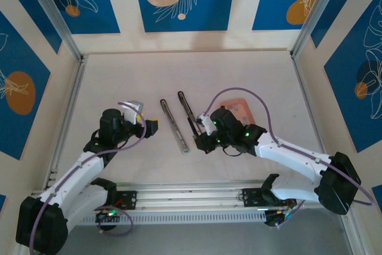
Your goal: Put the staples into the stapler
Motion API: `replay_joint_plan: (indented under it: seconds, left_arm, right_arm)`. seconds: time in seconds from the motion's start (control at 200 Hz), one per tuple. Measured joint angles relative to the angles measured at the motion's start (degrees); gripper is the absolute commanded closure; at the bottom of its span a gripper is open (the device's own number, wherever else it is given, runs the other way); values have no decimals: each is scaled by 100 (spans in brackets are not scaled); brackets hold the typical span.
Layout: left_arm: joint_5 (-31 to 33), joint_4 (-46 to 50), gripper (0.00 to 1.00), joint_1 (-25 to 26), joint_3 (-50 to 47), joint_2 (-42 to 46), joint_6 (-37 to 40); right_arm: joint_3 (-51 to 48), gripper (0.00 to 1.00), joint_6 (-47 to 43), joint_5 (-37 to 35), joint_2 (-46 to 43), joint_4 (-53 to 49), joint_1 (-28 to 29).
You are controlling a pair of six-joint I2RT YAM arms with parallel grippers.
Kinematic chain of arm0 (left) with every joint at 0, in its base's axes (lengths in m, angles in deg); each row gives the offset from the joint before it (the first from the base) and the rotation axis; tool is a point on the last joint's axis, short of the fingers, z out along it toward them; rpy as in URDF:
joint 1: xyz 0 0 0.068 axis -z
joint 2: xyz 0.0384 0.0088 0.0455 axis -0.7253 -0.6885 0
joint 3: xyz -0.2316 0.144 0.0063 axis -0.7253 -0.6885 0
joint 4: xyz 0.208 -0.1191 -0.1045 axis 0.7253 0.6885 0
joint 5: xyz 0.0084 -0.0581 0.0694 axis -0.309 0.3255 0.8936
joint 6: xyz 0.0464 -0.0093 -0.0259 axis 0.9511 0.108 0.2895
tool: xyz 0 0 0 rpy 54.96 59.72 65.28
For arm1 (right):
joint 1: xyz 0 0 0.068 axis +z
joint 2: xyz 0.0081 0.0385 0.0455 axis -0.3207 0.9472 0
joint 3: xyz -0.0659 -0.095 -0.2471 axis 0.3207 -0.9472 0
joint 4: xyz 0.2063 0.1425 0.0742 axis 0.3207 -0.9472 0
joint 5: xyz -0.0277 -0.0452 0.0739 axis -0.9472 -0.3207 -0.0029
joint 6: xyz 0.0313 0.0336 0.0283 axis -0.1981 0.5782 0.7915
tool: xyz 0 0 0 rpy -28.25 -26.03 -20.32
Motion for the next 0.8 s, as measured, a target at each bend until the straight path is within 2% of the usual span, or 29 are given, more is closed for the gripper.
replay_joint_plan:
  seconds: [0.23, 0.565, 0.665, 0.8]
  left_arm:
    - [173, 494, 15, 0, 125, -229, 85]
    - [192, 590, 15, 0, 140, -258, 138]
    - [192, 601, 15, 0, 140, -258, 177]
    - [192, 603, 14, 0, 140, -258, 197]
  right_arm:
    - [57, 87, 1010, -643, 835, -1189, 216]
    - [822, 84, 1421, -927, 2463, -1816, 645]
    - [870, 80, 1462, -960, 2616, -1910, 726]
    - [887, 68, 1517, -973, 2632, -2009, 741]
